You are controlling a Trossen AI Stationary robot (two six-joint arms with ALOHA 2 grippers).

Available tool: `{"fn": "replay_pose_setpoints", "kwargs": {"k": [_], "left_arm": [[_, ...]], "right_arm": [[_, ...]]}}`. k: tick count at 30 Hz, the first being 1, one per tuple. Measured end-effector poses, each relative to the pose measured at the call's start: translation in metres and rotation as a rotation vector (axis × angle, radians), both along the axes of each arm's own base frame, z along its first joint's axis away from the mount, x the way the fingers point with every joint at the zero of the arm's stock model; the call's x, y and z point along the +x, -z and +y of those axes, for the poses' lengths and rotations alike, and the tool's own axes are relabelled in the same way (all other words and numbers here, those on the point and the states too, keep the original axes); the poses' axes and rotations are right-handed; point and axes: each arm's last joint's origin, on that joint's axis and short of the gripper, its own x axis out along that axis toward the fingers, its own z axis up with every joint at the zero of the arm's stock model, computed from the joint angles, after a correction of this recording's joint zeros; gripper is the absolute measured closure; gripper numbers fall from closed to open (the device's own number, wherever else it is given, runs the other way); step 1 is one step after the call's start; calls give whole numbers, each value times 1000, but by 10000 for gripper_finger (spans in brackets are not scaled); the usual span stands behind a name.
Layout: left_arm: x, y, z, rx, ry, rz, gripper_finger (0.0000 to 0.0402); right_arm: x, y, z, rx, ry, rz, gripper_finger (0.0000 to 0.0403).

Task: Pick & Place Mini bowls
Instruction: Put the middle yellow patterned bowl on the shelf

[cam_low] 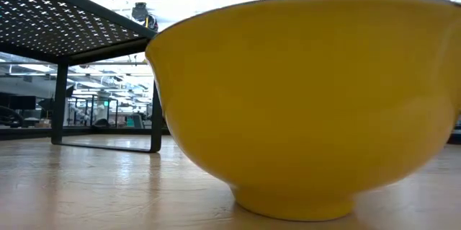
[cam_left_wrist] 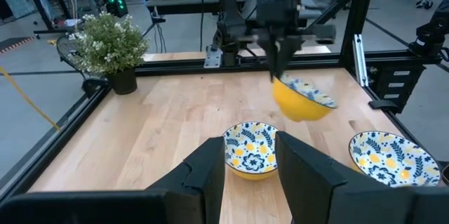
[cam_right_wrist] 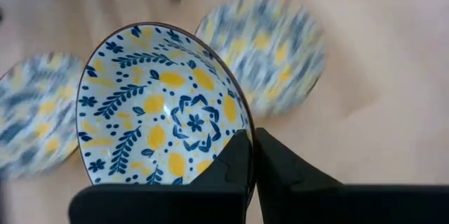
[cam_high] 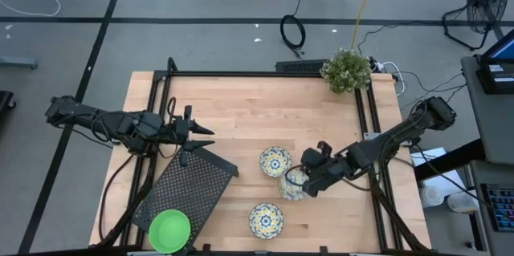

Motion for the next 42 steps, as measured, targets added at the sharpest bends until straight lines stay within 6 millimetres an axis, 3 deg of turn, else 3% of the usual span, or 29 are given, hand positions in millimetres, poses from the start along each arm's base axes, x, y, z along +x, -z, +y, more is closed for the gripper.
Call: {"fn": "replay_pose_setpoints", "kwargs": {"k": [5, 10, 16, 22, 27, 34, 42], "left_arm": [[1, -1, 0, -2, 0, -9, 270], [6, 2, -1, 11, 2, 7, 270], [18, 12, -4, 48, 8, 64, 270], [35, 22, -8, 58, 10, 91, 270], [54, 26, -12, 184, -9, 36, 270], [79, 23, -4, 305, -321, -108, 270], [93, 27, 17, 133, -591, -216, 251]], "right_arm": [[7, -14, -8, -348, 47, -177, 402], [27, -26, -15, -631, 112, -309, 403], [55, -29, -25, -866, 158, -323, 403], [72, -14, -41, -1069, 273, -269, 403], [76, -17, -60, -1171, 344, -275, 403], [71, -35, -76, -1214, 395, -416, 403], [72, -31, -75, -1217, 289, -534, 403]]}}
